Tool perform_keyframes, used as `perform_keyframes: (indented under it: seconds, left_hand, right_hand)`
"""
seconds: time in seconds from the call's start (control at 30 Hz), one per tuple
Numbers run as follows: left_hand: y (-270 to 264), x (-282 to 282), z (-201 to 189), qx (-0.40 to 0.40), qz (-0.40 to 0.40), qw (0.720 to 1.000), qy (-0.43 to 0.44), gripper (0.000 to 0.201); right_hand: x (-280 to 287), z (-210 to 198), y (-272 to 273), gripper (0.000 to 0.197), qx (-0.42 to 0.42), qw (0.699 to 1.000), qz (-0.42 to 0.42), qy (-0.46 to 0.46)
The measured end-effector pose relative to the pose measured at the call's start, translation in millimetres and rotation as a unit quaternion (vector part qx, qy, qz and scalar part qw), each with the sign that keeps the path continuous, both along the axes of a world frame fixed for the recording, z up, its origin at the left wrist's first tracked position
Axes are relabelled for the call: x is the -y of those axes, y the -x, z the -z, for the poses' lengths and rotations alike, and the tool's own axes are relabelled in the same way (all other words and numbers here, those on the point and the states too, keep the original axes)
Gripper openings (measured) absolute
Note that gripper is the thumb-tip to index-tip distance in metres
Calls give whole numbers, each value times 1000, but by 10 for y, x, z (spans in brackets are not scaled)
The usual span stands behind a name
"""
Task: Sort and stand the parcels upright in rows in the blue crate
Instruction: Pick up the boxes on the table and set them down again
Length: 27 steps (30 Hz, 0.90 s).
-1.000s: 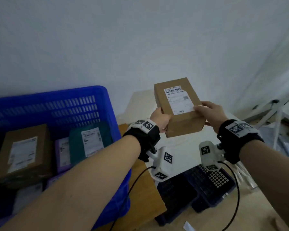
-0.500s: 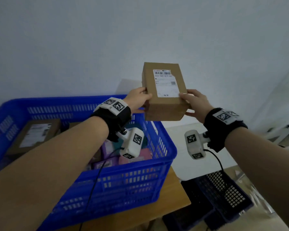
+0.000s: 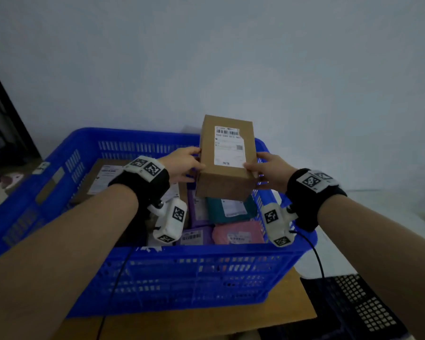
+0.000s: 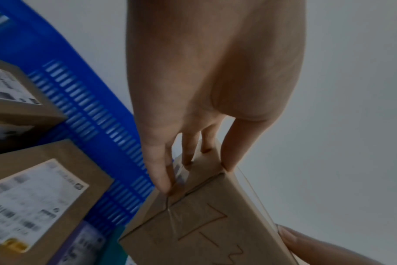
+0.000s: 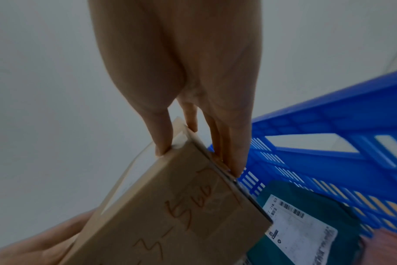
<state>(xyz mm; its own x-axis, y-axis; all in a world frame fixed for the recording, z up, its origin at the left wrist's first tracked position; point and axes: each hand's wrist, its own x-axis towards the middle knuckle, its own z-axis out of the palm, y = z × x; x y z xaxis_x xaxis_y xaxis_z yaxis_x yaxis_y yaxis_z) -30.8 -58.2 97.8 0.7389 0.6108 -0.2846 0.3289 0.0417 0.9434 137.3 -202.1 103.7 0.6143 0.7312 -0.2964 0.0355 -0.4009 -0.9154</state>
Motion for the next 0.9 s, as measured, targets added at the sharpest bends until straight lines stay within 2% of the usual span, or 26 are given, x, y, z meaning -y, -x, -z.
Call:
perform_keyframes:
  seconds: [0.13, 0.27, 0.47, 0.67, 0.9]
  left_hand:
    - [-57, -186, 323, -35, -6, 999, 34, 59]
    - [-133, -283, 574, -73, -5, 996, 57, 54]
    - [-201, -340, 863, -101, -22, 992, 72, 58]
    - [-213, -384, 1019, -148, -17, 989, -3, 74]
    - [-239, -443, 1060, -180, -8, 983, -45, 76]
  right_hand:
    - [-312, 217, -159, 55, -32, 997, -37, 62]
    - [-559, 446, -303, 48, -41, 988, -67, 134]
    - [-738, 678, -399, 41, -56, 974, -110, 189]
    - [-856, 868, -411, 52, -63, 967, -118, 216]
    - [-964, 1048, -354, 63, -53, 971, -102, 208]
